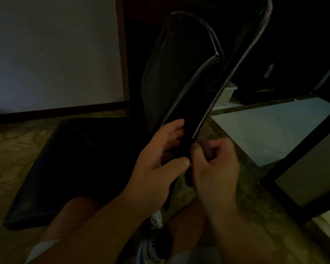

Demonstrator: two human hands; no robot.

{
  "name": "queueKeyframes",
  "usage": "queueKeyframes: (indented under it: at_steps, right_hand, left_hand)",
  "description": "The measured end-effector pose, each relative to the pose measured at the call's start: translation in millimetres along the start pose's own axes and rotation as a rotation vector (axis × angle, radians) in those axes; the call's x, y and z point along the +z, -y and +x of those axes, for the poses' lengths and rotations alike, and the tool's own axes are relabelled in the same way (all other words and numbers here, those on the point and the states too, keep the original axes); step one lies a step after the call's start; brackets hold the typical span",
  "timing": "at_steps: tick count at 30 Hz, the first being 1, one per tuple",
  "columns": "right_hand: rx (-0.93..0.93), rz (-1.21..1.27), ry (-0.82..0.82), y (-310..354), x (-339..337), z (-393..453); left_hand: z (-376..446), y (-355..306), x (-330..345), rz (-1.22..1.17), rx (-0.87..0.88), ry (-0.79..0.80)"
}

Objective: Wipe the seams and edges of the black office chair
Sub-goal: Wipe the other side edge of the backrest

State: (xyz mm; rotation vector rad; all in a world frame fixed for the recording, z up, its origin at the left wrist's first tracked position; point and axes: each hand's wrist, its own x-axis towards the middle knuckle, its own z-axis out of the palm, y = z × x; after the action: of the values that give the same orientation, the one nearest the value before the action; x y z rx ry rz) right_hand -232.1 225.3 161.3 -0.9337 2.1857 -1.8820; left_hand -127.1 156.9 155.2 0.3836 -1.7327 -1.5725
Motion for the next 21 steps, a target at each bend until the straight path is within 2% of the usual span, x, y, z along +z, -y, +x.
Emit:
queueKeyframes:
  at_steps: [2,5,9,10,13,14,18,21]
  right_hand:
    - [0.001,0.006,-0.001,2.3,-2.7,2.9]
    - [-0.025,-0.044,0.149,2.9,3.0,-2.6]
    - [0.013,-0.003,-0.044,2.3,-4.2,3.8]
    - [0.004,0.001,-0.029,3.2,-5.4,5.2]
    - [-0.055,-0.033,0.171,5.0,1.3,-0.6]
    - [-0.055,-0.033,0.177,4.9,2.4,-2.2]
    - [0.014,0.036,-0.026,6.2,-5.0,6.2]
    - [-0.039,0.011,0.132,8.9,-0.3,2.1]
  left_hand:
    - [-0.1,-1.4,0.3,0.001,0.004,0.001]
    - [0.3,0.4,0.4,-0.038,-0.001,-0.008]
    - [0.2,-0.9,2.0,-0.016,0.015,-0.004]
    - [0.8,-2.0,2.0,-0.015,0.016,-0.003]
    - [2.0,-2.2,1.7,-0.034,0.019,-0.007]
    - [2.4,-1.9,2.1,-0.041,0.022,-0.013]
    - [1.9,-3.3,5.1,-0.049,0.023,-0.018]
    - [2.2,-4.2,3.7,-0.050,0.039,-0.015]
